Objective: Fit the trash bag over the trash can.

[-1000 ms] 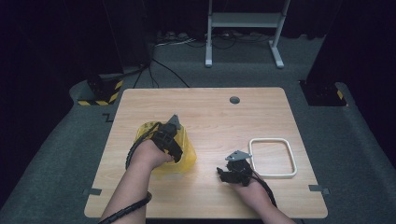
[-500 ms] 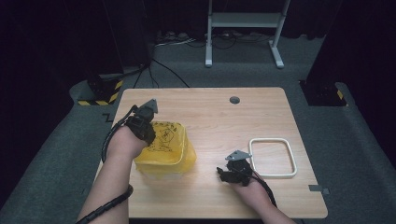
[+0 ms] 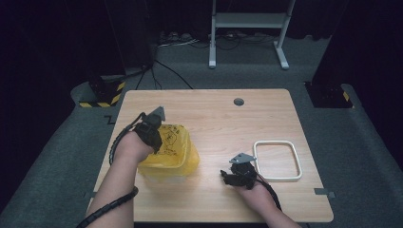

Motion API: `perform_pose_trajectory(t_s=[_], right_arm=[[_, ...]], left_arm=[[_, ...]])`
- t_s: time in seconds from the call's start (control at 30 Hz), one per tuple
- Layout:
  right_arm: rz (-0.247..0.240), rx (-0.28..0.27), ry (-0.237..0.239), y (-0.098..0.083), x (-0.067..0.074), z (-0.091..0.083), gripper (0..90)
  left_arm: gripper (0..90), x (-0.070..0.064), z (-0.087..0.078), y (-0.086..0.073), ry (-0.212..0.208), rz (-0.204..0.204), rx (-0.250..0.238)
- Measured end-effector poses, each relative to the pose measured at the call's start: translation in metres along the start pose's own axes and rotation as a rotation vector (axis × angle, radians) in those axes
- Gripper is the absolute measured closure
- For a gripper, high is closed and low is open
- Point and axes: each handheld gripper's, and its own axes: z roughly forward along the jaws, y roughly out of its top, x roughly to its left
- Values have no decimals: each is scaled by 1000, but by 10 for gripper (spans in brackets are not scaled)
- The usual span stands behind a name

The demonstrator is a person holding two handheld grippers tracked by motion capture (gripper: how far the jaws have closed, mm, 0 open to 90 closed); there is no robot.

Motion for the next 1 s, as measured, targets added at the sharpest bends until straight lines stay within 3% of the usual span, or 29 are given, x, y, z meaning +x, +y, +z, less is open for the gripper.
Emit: perform_pose_trajectory(t_s=[0.07,0.13,0.37,0.43,0.53,0.57,0.6,0.63,0.73,0.83,0.97,1.0], right_arm=[[1,0,0,0,0,0,343],[1,0,0,0,0,0,343],[-1,-1,6,0,0,0,344],[-2,-4,6,-1,0,0,345],[-5,-7,6,-1,-1,0,345],[-6,-6,8,-1,-1,0,345],[-6,-6,8,-1,-1,0,345],[-5,-7,8,-1,-1,0,345],[-2,-7,6,-1,0,0,345],[-5,-8,0,-1,0,0,348],[-6,-12,2,-2,1,-1,350],[-6,-16,6,-4,0,-2,350]], left_arm=[[698,6,-11,7,30,-10,-32],[701,7,-11,10,28,-24,-38],[671,20,28,33,49,-61,-30],[657,21,37,36,30,-63,-27],[601,16,44,37,16,-55,-7],[575,8,45,37,13,-30,5],[565,8,45,37,13,-30,5],[552,0,37,37,-1,-9,10],[543,-10,14,39,-19,18,-39],[543,-19,0,42,-100,5,-101],[534,-30,9,50,-109,27,-86],[533,-33,22,54,-112,25,-59]])
